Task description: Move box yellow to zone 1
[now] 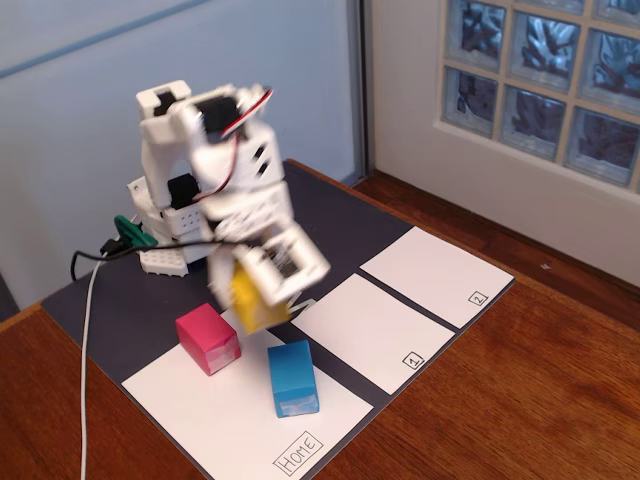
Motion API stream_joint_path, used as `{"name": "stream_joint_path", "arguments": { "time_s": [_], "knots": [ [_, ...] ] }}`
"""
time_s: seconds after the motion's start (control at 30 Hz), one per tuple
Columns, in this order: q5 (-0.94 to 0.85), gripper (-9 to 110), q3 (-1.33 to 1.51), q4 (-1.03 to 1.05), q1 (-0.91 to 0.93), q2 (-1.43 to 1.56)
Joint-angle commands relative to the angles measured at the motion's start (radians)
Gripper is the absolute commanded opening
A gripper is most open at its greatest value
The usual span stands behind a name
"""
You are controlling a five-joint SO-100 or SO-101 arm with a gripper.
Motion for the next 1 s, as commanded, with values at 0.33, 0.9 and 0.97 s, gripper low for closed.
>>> {"name": "stream_joint_path", "arguments": {
  "time_s": [0.33,0.9,0.97],
  "knots": [
    [0.147,-1,0.054,0.129,-0.325,0.146],
    [0.213,-1,0.431,-0.186,-0.391,0.156],
    [0.216,-1,0.431,-0.219,-0.387,0.140]
  ]
}}
